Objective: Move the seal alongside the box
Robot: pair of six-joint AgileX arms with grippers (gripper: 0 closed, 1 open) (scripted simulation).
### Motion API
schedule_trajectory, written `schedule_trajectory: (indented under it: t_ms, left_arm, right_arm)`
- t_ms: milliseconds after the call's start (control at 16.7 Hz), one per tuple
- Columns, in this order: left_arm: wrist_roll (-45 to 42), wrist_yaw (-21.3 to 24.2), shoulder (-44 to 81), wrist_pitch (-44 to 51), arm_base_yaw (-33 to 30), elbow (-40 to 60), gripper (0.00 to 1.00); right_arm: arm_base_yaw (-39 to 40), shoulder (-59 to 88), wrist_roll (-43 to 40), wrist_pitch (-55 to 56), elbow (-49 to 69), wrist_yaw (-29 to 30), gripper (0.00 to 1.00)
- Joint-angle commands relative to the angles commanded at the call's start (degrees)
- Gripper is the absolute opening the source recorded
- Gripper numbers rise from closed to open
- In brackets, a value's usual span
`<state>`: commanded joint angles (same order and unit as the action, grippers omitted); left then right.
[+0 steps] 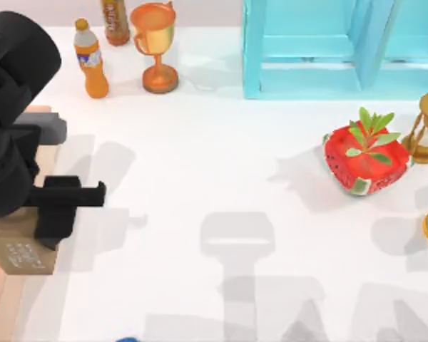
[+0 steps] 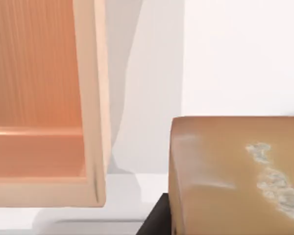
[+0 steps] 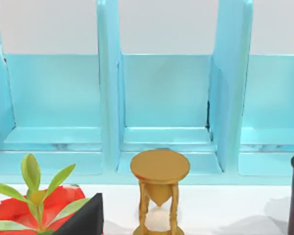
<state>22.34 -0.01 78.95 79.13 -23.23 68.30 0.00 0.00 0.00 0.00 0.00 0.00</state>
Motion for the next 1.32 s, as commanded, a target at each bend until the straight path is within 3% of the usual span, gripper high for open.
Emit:
schedule_trajectory:
  t_ms: [360,840,1140,1320]
  left_arm:
    - [-0.39,-0.05,-0.37,-0.01,0.02,-0.47,0.00]
    - [-0.66,0.01,0.21,-14.04,0.55,-13.66,0.00]
    - [-0.66,0.01,0.46,-14.73,0.57,-14.41,0.00]
    - [-0.66,0.01,0.46,-14.73,0.57,-14.41,0.23]
  right_arm:
    - [0.00,0.00,0.00,0.00,0.00,0.00,1.00]
    - [0.00,0.00,0.00,0.00,0.00,0.00,1.00]
    - [0.00,0.00,0.00,0.00,0.00,0.00,1.00]
    - [0.00,0.00,0.00,0.00,0.00,0.00,1.00]
